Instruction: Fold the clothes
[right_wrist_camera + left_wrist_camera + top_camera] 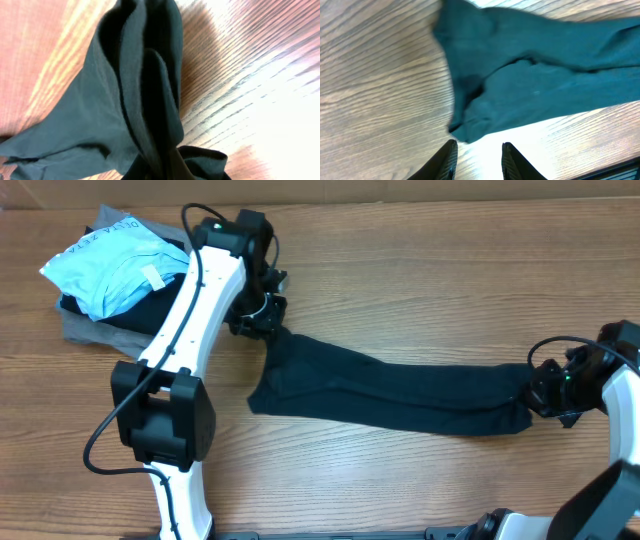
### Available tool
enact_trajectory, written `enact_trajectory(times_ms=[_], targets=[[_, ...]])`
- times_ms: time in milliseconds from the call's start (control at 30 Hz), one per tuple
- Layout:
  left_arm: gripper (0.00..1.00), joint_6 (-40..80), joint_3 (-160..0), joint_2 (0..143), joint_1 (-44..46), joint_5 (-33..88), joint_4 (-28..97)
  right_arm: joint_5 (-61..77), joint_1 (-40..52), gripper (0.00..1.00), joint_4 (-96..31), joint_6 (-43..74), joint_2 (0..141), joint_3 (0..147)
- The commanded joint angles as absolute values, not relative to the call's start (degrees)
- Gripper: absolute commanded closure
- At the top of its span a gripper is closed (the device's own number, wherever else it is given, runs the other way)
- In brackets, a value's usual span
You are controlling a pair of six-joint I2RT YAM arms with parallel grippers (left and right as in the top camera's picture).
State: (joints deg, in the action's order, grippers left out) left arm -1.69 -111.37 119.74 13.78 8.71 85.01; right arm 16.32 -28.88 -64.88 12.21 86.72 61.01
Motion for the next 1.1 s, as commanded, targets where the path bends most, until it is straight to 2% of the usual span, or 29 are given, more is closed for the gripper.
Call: enact_trajectory(times_ms=[0, 233, 467, 667, 700, 767, 800, 867, 1067], targets=[[0.69, -2.8, -112.5, 118.2, 12.0, 8.1, 85.3, 15.6, -25.9, 0.96, -65.6, 11.9, 83.2, 62.3], [0.69, -2.8, -112.5, 118.2, 10.8, 8.5, 85.3, 18.1, -11.4, 0.96, -63.2, 15.0, 80.1, 62.2], [0.69, -2.8, -112.5, 118.2, 10.8, 8.6, 85.4, 17.4, 6.8, 0.96, -55.6, 24.5, 81.6, 60.2], [0.67, -2.8, -112.5, 118.2, 10.8, 8.5, 86.2, 16.1, 18.0, 0.96, -53.0, 27.0, 85.5, 59.9], [0.66, -2.8, -112.5, 118.2, 10.8, 8.5, 86.2, 15.9, 19.2, 0.92, -52.6, 27.1, 86.2, 59.9], [0.65, -2.8, -112.5, 118.2, 10.8, 8.5, 86.3, 15.9, 21.6, 0.63, -51.0, 27.1, 87.3, 59.9], [0.64, -2.8, -112.5, 118.3, 10.8, 8.5, 86.2, 16.0, 22.7, 0.52, -50.1, 27.4, 87.6, 59.9], [0.60, -2.8, -112.5, 118.3, 10.8, 8.4, 86.1, 16.1, 23.3, 0.47, -49.3, 27.5, 87.4, 60.0], [0.49, -2.8, -112.4, 118.3, 10.8, 8.4, 86.1, 13.7, 20.7, 0.43, -50.0, 27.5, 84.8, 61.6]])
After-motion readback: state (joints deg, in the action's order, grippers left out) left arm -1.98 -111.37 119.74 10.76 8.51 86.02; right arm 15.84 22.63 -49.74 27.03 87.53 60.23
